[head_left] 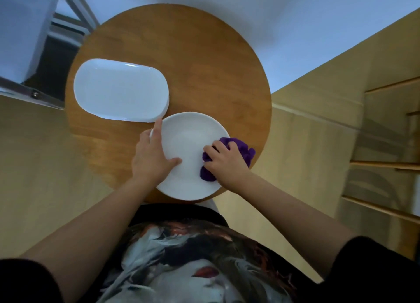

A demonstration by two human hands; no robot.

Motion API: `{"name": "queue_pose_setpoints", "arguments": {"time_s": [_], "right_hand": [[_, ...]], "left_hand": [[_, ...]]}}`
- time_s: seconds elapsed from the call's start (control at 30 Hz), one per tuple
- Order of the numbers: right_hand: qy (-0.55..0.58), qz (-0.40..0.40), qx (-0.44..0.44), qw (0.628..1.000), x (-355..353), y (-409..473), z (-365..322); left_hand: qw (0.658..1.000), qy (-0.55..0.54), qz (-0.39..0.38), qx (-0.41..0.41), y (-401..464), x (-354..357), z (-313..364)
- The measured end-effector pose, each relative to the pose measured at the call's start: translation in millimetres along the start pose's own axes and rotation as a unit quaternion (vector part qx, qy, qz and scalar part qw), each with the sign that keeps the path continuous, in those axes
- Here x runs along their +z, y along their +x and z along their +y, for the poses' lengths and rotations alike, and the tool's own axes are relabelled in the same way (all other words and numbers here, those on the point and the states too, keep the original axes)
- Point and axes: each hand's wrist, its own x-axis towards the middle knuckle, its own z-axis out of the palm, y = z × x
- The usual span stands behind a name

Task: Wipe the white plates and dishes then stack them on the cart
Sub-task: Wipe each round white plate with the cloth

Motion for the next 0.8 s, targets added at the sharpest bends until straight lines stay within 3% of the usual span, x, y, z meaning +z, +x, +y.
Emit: {"name": "queue_pose_setpoints", "arguments": {"time_s": [0.33, 0.47, 0.6, 0.7, 0.8], "right_hand": [[-0.078, -0.021, 0.007, 0.997, -5.0, -22.6, 4.7], [-0.082, 0.039, 0.139, 0.986, -3.7, -35.2, 43.5], [0.079, 0.066, 0.265, 0.959, 20.0, -10.8, 78.4], [0.231, 0.088, 0.267, 0.932, 40.3, 20.1, 82.9], [0.361, 0.081, 0.293, 0.881, 56.6, 42.6, 79.4]], "left_hand": [[1.0, -0.005, -0.001, 0.006, -2.8, -5.1, 1.5], [1.0, -0.02, -0.002, -0.002, -3.2, -6.2, 3.0], [0.999, -0.035, 0.005, -0.002, -3.8, -3.9, 3.4], [0.999, -0.041, 0.006, 0.001, -2.9, -3.2, 1.0], [0.999, -0.046, 0.009, -0.006, -4.1, -3.2, -0.2]]}}
